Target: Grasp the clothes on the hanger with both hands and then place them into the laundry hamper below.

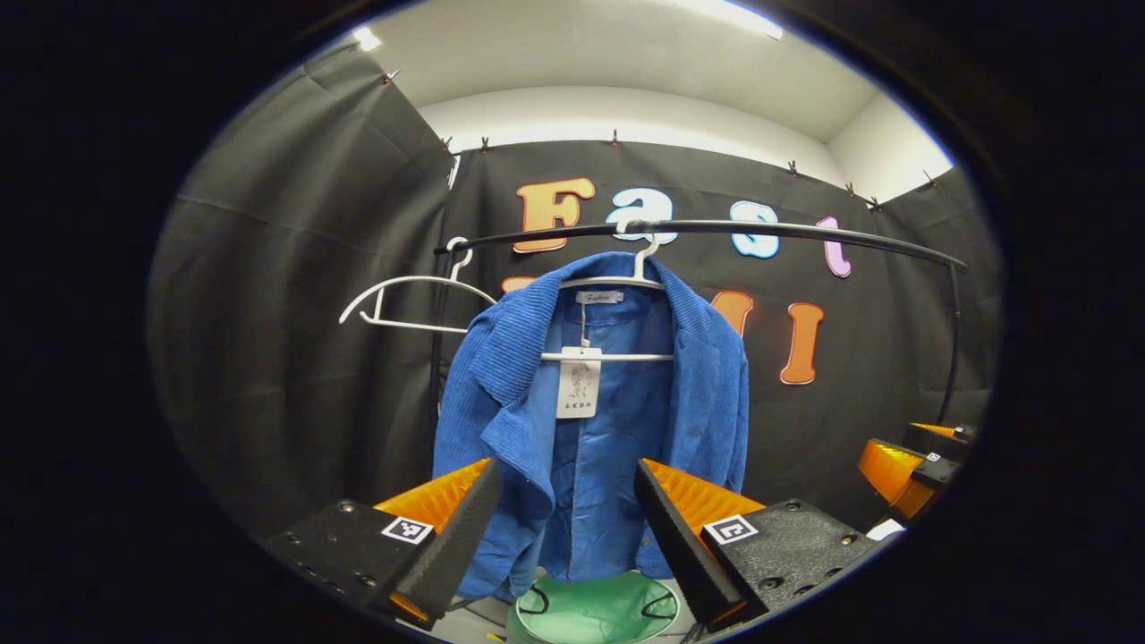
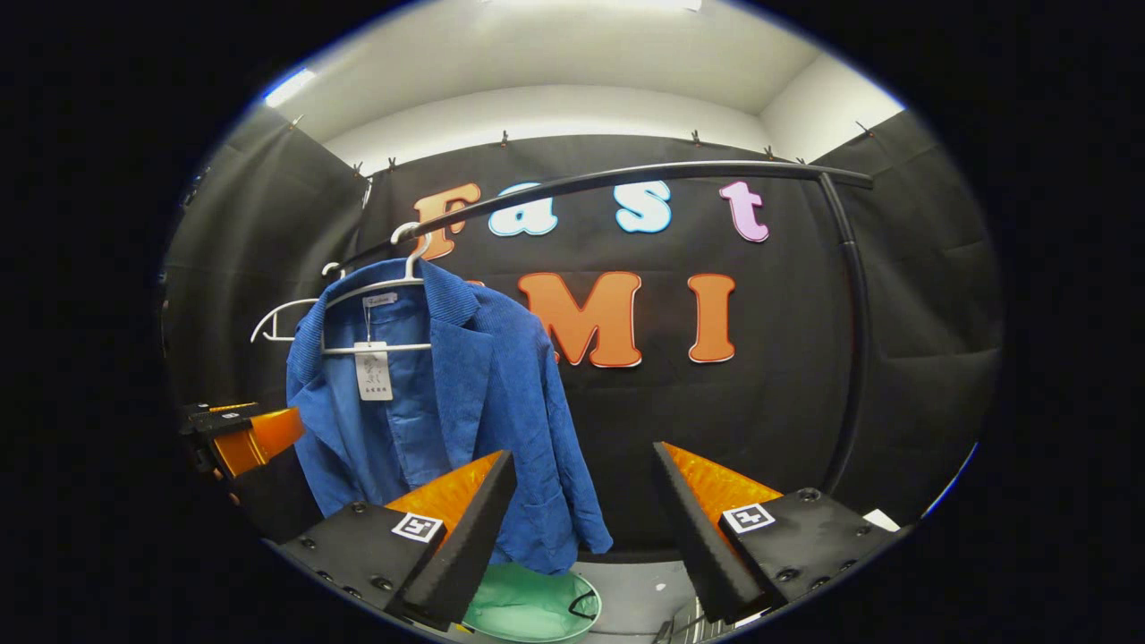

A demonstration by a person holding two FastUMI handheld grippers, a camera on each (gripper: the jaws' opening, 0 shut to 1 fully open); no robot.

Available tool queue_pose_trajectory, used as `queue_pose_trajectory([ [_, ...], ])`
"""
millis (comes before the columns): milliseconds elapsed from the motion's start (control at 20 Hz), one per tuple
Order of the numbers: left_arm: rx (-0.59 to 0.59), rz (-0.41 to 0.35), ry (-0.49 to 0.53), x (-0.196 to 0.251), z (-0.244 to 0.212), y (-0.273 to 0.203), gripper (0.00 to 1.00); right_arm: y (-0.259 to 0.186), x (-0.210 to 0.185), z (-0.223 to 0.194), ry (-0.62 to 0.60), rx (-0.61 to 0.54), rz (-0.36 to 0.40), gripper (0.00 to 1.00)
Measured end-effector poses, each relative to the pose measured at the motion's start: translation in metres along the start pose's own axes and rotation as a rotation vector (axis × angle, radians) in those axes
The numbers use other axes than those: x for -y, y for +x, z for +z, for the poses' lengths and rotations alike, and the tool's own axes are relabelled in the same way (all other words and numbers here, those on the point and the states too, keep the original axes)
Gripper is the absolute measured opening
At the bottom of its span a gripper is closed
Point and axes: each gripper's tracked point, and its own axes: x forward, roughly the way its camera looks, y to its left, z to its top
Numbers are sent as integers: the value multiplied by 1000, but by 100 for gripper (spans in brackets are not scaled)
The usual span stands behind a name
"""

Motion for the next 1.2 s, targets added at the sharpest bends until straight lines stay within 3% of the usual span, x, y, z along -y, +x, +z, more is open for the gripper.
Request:
queue_pose_trajectory([
  [300,-12,46,4,-25,-1,10,92,45,-42,3,4,1,100,98],
  [650,-22,28,-8,-42,-3,46,92,94,-95,14,20,3,148,98],
  [900,-19,-5,-31,-52,-2,65,95,117,-128,17,13,16,174,98],
  [950,-19,-18,-37,-52,-2,69,95,122,-132,17,14,19,172,90],
  [1000,-22,-34,-44,-50,-3,71,95,128,-137,17,10,24,168,98],
  [1150,-38,-72,-55,-48,-10,82,95,144,-146,17,8,42,160,97],
  [1200,-40,-81,-50,-48,-11,86,92,151,-148,14,16,39,154,89],
])
